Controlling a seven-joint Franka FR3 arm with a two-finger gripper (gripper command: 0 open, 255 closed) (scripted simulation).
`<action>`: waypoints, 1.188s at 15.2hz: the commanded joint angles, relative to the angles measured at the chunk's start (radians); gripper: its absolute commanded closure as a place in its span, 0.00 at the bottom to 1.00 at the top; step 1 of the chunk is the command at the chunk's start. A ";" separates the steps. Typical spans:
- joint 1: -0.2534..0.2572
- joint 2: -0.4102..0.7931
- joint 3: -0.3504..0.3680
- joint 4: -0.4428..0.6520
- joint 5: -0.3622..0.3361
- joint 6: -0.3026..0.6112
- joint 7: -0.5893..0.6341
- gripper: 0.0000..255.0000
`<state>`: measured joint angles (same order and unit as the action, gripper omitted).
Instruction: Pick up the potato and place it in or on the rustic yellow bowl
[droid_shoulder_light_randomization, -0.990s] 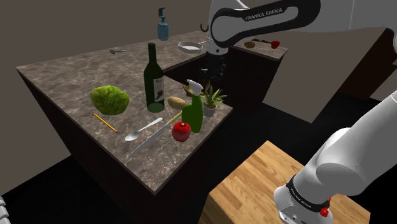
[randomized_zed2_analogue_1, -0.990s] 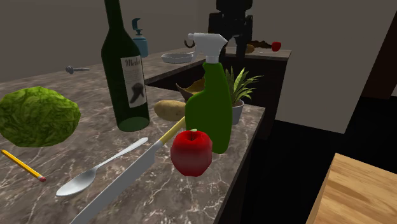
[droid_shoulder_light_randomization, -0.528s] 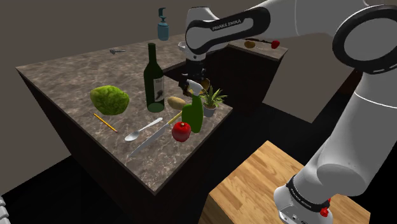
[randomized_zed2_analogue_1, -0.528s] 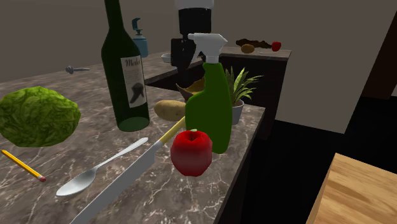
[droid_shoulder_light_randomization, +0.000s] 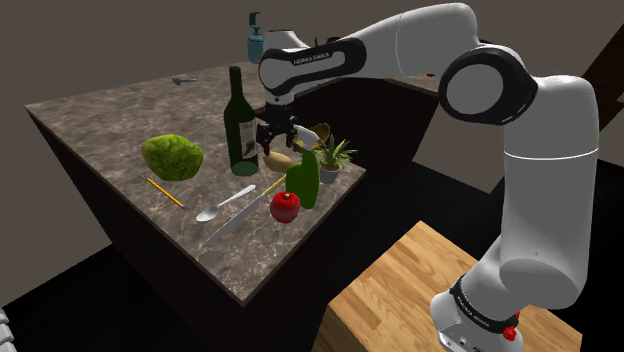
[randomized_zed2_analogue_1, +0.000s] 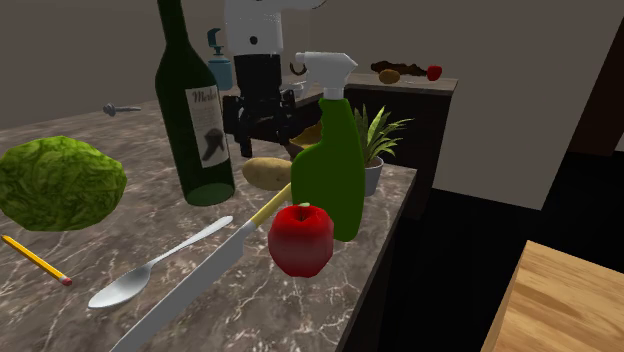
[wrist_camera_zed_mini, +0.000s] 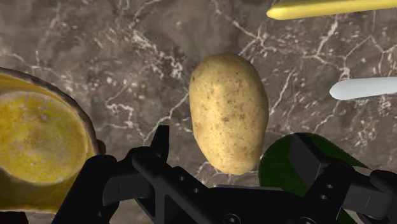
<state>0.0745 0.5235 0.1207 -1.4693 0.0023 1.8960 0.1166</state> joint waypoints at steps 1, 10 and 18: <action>0.006 0.044 0.001 0.039 -0.002 0.001 0.003 0.00; 0.008 0.063 -0.001 -0.020 -0.003 0.080 0.004 0.00; 0.008 0.069 -0.002 -0.012 -0.003 0.078 0.002 1.00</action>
<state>0.0800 0.5825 0.1162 -1.4772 -0.0017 1.9732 0.1174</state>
